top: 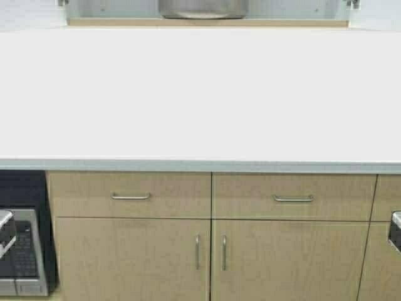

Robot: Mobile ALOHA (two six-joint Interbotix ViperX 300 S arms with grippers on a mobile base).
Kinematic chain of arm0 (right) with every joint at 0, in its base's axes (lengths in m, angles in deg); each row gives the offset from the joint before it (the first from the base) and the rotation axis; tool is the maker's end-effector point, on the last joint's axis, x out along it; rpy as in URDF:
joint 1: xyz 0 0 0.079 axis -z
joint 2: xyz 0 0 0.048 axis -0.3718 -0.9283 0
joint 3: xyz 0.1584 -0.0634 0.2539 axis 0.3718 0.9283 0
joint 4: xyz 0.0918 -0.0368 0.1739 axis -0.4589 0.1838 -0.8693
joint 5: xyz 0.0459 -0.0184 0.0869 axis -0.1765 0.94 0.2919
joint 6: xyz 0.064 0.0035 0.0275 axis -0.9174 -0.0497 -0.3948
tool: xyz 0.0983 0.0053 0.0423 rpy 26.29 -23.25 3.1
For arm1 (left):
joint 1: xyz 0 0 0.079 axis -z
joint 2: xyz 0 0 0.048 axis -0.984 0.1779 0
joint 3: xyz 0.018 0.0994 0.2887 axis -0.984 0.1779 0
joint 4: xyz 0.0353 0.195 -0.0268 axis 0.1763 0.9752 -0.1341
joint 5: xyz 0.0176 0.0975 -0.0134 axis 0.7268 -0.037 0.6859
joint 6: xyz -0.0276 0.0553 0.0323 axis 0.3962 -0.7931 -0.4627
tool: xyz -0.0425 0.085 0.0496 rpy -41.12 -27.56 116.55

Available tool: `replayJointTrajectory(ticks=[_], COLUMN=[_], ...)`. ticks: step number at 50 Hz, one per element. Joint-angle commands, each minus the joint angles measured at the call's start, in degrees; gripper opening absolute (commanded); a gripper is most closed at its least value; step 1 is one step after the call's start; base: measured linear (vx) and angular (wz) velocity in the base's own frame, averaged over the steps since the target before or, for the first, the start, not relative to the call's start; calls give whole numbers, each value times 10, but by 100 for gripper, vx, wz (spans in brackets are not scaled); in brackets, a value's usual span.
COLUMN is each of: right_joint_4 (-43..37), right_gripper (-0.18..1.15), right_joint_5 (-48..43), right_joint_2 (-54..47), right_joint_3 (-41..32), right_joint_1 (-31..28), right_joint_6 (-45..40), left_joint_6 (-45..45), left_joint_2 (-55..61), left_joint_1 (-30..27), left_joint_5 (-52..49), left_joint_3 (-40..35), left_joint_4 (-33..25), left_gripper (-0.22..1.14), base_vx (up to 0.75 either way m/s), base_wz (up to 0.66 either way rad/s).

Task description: Open the cabinet, put the pot inside, then close it

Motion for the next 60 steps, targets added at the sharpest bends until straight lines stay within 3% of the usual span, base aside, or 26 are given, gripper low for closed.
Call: replayJointTrajectory(ticks=[1, 14, 32, 49, 60], right_joint_4=[0, 0, -2, 1, 1], right_gripper=[8, 7, 8, 8, 7], right_joint_5=[-6, -9, -29, -27, -22], right_joint_2=[-39, -143, -254, -252, -175], right_joint_3=[-76, -186, -290, -294, -217], right_joint_1=[41, 60, 48, -46, -103], right_joint_6=[1, 1, 1, 3, 4], left_joint_6=[-2, -1, -1, 0, -1], left_joint_2=[78, 207, 246, 254, 184], left_joint_1=[-7, -1, 11, 62, 102], left_joint_5=[-16, -19, -19, -25, -33], left_joint_3=[-106, -253, -283, -286, -204], left_joint_4=[3, 3, 3, 2, 2], left_gripper=[4, 4, 4, 4, 4], base_vx=[-6, -2, 2, 1, 0], base_wz=[5, 3, -3, -1, 0])
